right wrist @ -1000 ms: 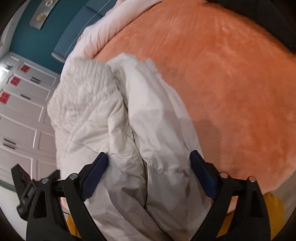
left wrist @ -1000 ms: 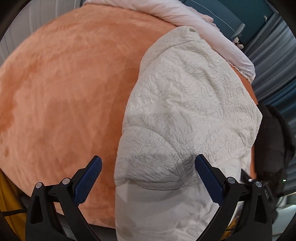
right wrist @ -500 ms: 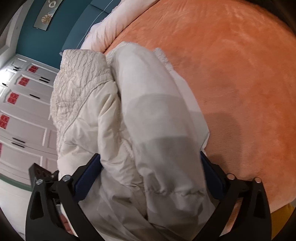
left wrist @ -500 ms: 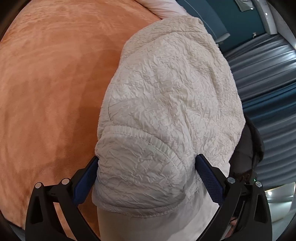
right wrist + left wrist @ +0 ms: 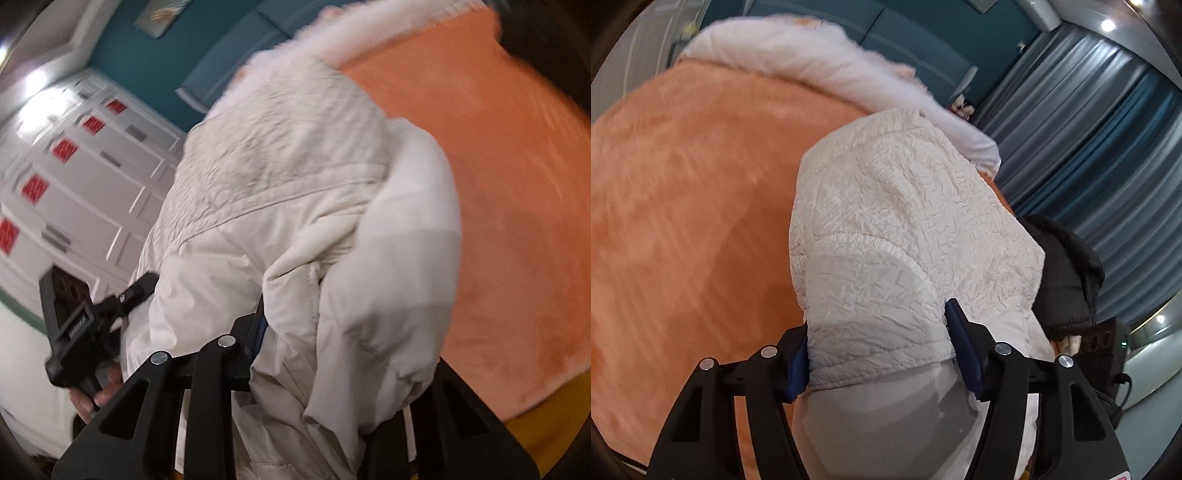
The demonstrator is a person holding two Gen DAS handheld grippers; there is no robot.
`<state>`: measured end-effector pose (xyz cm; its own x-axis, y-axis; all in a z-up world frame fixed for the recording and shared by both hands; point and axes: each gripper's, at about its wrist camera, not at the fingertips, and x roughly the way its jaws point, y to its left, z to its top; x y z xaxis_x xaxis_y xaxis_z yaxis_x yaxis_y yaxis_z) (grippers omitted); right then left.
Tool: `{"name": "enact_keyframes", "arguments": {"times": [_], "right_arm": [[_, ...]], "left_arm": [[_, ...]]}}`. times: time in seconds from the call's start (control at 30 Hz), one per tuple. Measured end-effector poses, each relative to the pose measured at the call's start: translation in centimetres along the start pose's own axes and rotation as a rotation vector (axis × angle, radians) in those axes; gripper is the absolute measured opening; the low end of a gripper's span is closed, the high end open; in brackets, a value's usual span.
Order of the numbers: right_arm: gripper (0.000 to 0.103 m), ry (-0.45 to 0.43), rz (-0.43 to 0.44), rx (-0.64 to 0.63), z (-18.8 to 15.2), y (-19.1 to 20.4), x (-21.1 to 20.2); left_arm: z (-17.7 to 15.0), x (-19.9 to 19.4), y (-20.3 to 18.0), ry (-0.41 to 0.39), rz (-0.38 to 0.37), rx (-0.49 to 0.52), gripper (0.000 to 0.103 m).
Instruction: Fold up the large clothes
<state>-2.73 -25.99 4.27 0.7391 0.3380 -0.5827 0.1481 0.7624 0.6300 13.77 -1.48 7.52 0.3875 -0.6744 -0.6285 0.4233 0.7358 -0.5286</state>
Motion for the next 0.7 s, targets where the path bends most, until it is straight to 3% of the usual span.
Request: {"name": "enact_keyframes", "arguments": {"times": [0.13,0.27,0.37,0.43,0.5,0.57,0.7], "right_arm": [[0.025,-0.064,0.043,-0.096,1.3,5.4,1.0],[0.029,-0.084,0.032,-0.169,3.2,9.2,5.1],[0.040,0.013,-0.068,-0.136,3.8,8.4,12.0],[0.039,0.094,-0.158,-0.098,2.9,7.3,14.6],[0.039,0.069,-0.126,-0.082,1.7,7.0,13.6],[0.038,0.032,-0.159,-0.124,0.9,7.5,11.4],[0.020,-0.031,-0.193,-0.283,2.1,11.9,8.9]], "left_arm": [[2.6,-3.6,2.2,-0.096,0.010,0.011,0.060],[5.3,-4.4,5.9,-0.171,0.071,0.023,0.061],[6.6,-1.5,10.9,-0.147,0.220,-0.026,0.068],[5.8,0.7,14.0,-0.053,0.390,-0.076,0.061],[4.6,-0.4,14.4,-0.069,0.392,-0.060,0.062],[3.5,-3.0,13.6,-0.113,0.397,-0.035,0.064],[2.5,-5.1,11.7,-0.134,0.394,-0.037,0.069]]}}
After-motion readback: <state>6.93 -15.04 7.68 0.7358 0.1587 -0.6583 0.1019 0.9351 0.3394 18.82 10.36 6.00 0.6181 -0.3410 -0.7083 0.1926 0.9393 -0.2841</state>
